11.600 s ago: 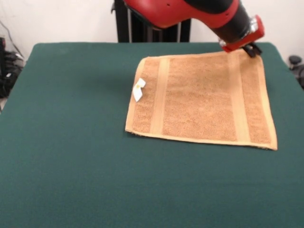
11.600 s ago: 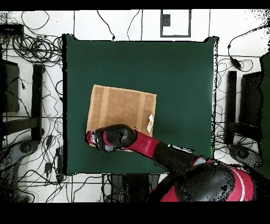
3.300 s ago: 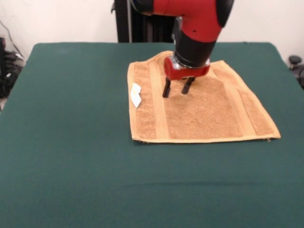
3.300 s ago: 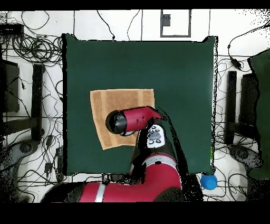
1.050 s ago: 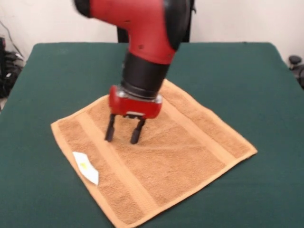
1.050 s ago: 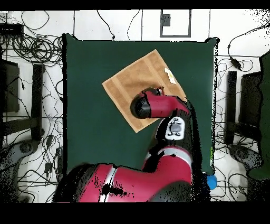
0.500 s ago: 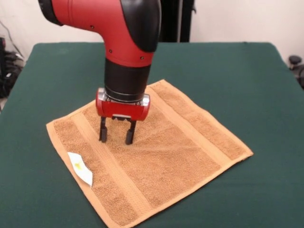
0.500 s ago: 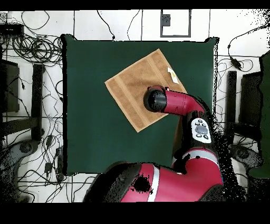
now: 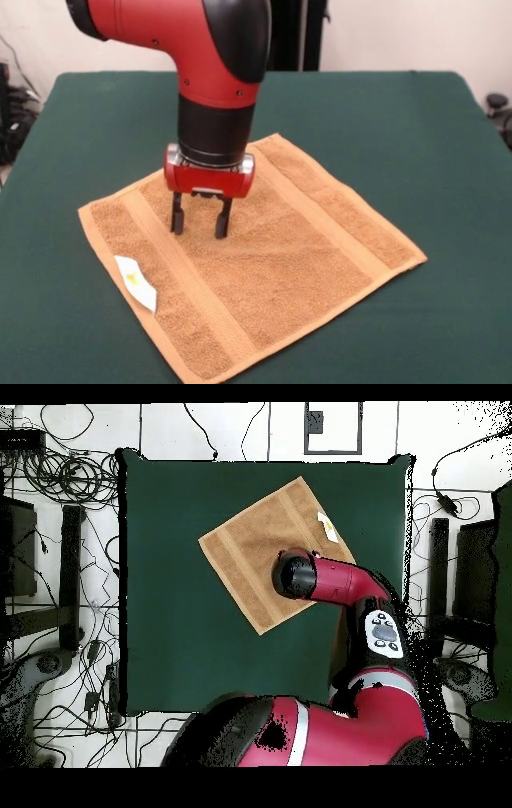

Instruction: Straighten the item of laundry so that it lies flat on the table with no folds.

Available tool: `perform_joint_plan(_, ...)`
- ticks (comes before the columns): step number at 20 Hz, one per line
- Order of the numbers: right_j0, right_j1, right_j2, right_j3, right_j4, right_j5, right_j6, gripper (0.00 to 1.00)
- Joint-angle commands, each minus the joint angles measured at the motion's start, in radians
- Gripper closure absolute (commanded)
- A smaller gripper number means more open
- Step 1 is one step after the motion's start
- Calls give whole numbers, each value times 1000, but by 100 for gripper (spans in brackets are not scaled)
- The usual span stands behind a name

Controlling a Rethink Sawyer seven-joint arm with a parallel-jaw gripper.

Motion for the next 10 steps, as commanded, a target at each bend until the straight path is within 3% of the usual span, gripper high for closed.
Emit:
perform_joint_plan(1,59,22,107,119,62,293,111,0)
perform_joint_plan(2,59,-22,101,189,61,296,120,0)
perform_joint_plan(10,54,-143,98,285,71,361,121,0)
